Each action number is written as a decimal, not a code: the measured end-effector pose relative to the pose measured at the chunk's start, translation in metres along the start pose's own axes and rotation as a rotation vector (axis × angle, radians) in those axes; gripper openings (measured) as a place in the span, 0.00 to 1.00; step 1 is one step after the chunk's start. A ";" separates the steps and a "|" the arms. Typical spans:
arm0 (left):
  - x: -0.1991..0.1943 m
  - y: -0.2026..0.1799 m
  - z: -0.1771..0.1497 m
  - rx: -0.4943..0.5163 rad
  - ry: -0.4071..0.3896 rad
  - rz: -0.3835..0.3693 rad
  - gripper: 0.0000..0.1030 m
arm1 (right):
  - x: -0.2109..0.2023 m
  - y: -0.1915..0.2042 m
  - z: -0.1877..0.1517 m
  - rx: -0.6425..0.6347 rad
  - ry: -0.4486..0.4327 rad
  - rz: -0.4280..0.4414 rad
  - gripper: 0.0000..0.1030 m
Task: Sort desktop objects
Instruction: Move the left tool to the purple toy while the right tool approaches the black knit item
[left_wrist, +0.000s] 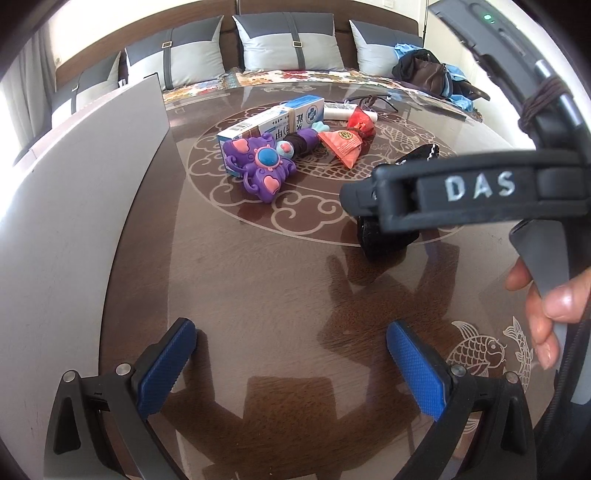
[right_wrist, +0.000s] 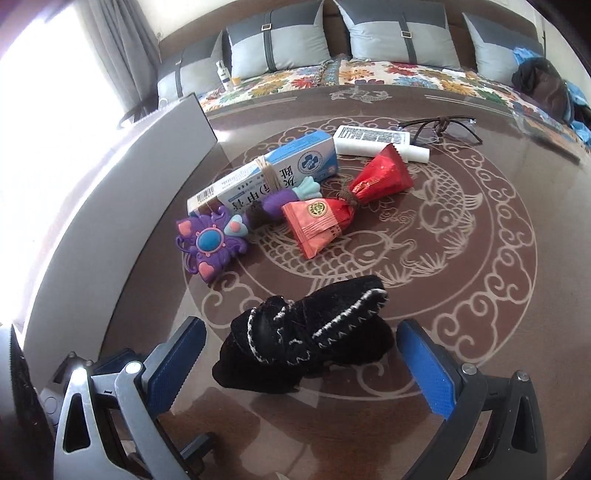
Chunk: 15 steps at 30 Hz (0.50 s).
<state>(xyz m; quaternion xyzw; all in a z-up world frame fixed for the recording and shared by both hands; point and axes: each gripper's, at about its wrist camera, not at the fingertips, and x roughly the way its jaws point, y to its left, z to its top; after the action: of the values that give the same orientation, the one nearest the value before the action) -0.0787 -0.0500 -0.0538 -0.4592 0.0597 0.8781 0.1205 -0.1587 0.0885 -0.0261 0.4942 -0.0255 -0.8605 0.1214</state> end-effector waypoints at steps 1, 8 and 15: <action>0.000 0.000 0.000 0.000 -0.001 0.000 1.00 | 0.008 0.004 0.001 -0.042 0.026 -0.039 1.00; 0.000 0.000 -0.001 -0.003 -0.002 0.003 1.00 | -0.009 -0.033 -0.018 -0.230 0.020 -0.199 1.00; 0.001 0.000 0.000 -0.011 -0.003 0.011 1.00 | -0.033 -0.067 -0.053 -0.226 0.028 -0.149 1.00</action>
<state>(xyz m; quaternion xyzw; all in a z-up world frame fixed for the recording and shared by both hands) -0.0789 -0.0497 -0.0544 -0.4584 0.0573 0.8796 0.1133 -0.1092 0.1652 -0.0362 0.4899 0.1102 -0.8574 0.1124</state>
